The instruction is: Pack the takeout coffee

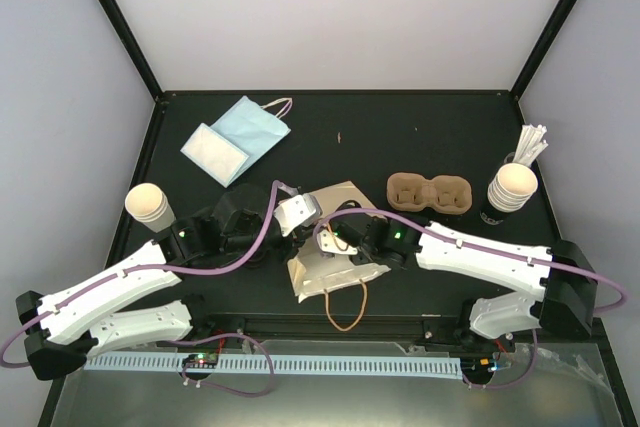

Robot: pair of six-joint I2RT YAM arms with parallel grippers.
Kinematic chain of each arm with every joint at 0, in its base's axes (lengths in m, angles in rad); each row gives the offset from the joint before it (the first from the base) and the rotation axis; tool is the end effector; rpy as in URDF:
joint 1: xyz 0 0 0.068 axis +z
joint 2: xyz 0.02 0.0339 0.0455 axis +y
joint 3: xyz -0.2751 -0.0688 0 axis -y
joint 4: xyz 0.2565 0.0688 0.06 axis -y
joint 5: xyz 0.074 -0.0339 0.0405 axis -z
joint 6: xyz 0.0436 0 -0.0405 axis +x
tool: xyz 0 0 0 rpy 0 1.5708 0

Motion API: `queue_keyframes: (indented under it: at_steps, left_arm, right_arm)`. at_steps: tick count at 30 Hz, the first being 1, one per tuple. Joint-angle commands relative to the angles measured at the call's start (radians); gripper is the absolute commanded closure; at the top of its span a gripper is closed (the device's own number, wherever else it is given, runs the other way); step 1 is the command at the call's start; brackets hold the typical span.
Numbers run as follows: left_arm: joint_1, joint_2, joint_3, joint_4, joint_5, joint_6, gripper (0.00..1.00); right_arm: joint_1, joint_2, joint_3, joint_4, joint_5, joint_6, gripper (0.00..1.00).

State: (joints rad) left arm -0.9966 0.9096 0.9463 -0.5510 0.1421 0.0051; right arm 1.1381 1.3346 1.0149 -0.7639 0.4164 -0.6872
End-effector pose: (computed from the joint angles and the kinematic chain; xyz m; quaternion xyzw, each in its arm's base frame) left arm 0.1074 -0.1773 0.3424 0.4451 0.7385 -0.2931 0.4131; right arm 0.1298 0.2389 0.2567 -0.7207 0.6202 -0.1428 0.2749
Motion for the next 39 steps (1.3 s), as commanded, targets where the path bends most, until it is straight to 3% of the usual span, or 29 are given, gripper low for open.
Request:
queue_keyframes:
  at_steps: [1, 5, 8, 9, 20, 29, 39]
  left_arm:
    - [-0.011, -0.012, 0.02, -0.007, 0.028, -0.002, 0.99]
    - [-0.014, -0.011, 0.022, -0.001, 0.028, -0.002, 0.98]
    - [-0.014, -0.01, 0.021, 0.005, 0.018, -0.004, 0.98]
    - [-0.014, -0.009, 0.02, 0.006, 0.011, -0.006, 0.98]
    - [-0.014, -0.036, 0.043, 0.026, -0.024, -0.011, 0.98]
    - [-0.014, -0.025, 0.051, 0.044, 0.039, -0.005, 0.99]
    - [-0.014, -0.031, 0.063, 0.051, 0.044, 0.001, 0.98]
  right_arm:
    - [-0.006, 0.017, 0.027, 0.022, 0.006, 0.005, 0.46]
    - [-0.007, 0.043, 0.045, 0.044, 0.003, 0.001, 0.46]
    - [-0.003, 0.058, 0.057, 0.038, -0.06, -0.034, 0.21]
    - [-0.002, 0.06, 0.053, 0.039, -0.083, -0.041, 0.2]
    - [0.006, -0.034, -0.122, 0.239, -0.101, -0.215, 0.18]
    - [0.008, -0.009, -0.12, 0.36, -0.059, -0.309, 0.11]
    - [0.027, 0.057, -0.091, 0.324, -0.013, -0.393, 0.11]
